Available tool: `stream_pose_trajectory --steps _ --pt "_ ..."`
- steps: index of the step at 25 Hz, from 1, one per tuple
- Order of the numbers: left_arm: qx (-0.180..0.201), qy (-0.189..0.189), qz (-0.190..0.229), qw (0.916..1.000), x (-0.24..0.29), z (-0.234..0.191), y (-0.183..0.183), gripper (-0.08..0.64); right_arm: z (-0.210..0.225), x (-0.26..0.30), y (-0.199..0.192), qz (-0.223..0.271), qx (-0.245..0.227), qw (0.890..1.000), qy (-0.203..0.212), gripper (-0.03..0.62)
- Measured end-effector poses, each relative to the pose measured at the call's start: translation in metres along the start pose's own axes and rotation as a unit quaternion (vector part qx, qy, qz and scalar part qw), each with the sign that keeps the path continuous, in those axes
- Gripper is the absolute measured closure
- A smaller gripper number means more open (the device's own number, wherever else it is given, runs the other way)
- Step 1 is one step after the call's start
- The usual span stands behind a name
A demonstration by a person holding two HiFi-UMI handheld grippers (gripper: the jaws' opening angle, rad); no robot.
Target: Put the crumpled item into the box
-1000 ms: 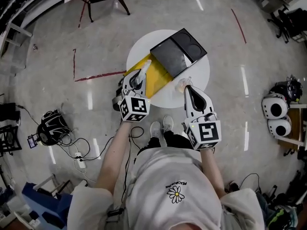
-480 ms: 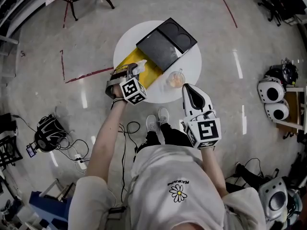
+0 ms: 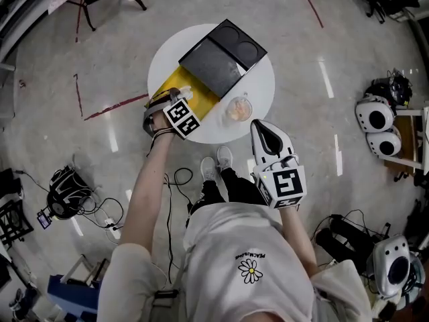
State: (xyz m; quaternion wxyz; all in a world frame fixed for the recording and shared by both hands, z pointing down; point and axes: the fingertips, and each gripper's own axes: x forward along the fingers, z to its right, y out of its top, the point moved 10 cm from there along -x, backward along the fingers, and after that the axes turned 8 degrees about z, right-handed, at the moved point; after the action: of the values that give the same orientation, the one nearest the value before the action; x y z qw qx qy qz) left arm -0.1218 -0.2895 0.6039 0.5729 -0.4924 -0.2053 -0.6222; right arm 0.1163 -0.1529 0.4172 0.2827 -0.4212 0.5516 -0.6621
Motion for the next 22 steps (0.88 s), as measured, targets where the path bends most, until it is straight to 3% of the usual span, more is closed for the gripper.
stream_pose_trajectory --steps 5,8,11,18,22 --pt "-0.057 -0.051 0.004 0.9971 0.003 0.001 0.003 0.389 -0.002 0.0 -0.003 0.0 0.003 1.0 0.003 0.589" --pt "-0.104 -0.089 0.017 0.9905 0.002 0.003 0.006 0.301 -0.001 -0.001 -0.002 0.001 0.005 1.0 0.004 0.589" --pt "-0.142 -0.112 0.028 0.9832 -0.001 0.003 0.006 0.261 -0.003 -0.001 -0.001 0.005 0.005 1.0 0.007 0.589" --pt "-0.159 -0.127 0.042 0.9781 -0.013 0.009 0.01 0.201 -0.008 -0.007 0.001 0.013 0.004 1.0 0.011 0.589" --pt "-0.169 -0.116 0.057 0.9771 -0.023 0.006 0.013 0.189 -0.011 -0.008 0.004 0.021 0.002 1.0 0.012 0.589"
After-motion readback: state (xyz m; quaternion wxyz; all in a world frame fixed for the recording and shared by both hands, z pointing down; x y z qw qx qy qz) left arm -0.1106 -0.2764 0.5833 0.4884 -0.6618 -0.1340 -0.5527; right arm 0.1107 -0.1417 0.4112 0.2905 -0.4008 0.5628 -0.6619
